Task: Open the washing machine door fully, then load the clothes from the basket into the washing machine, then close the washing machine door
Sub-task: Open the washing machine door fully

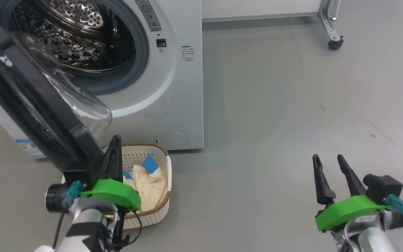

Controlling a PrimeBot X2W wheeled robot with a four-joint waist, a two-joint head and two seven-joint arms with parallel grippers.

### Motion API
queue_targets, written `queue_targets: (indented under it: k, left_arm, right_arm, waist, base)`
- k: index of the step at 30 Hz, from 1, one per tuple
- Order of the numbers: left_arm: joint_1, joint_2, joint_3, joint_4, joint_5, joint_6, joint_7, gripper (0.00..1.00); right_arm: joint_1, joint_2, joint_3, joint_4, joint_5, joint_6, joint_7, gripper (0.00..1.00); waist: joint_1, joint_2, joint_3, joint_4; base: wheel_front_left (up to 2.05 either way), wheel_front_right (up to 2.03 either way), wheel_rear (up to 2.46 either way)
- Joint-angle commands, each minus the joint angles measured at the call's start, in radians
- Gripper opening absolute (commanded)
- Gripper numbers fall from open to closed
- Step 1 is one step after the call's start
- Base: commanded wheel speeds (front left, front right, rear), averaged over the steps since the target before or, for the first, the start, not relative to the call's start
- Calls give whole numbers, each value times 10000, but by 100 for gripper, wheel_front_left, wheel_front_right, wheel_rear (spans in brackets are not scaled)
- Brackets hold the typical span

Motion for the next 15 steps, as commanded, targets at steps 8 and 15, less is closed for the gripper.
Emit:
queue_targets:
  k: [8, 15]
  left_arm:
    - [-939, 212, 440, 880, -209, 176, -65, 0]
    - [-1009, 314, 510, 1241, -202, 193, -137, 0]
  right_arm:
    - [-450, -9, 317, -220, 103, 35, -138, 100]
    - [-422, -9, 229, -196, 109, 35, -138, 100]
  waist:
    - [0, -1, 43, -95]
    - [0, -1, 20, -13]
  base:
    - [0, 0, 0]
    - [0, 0, 0]
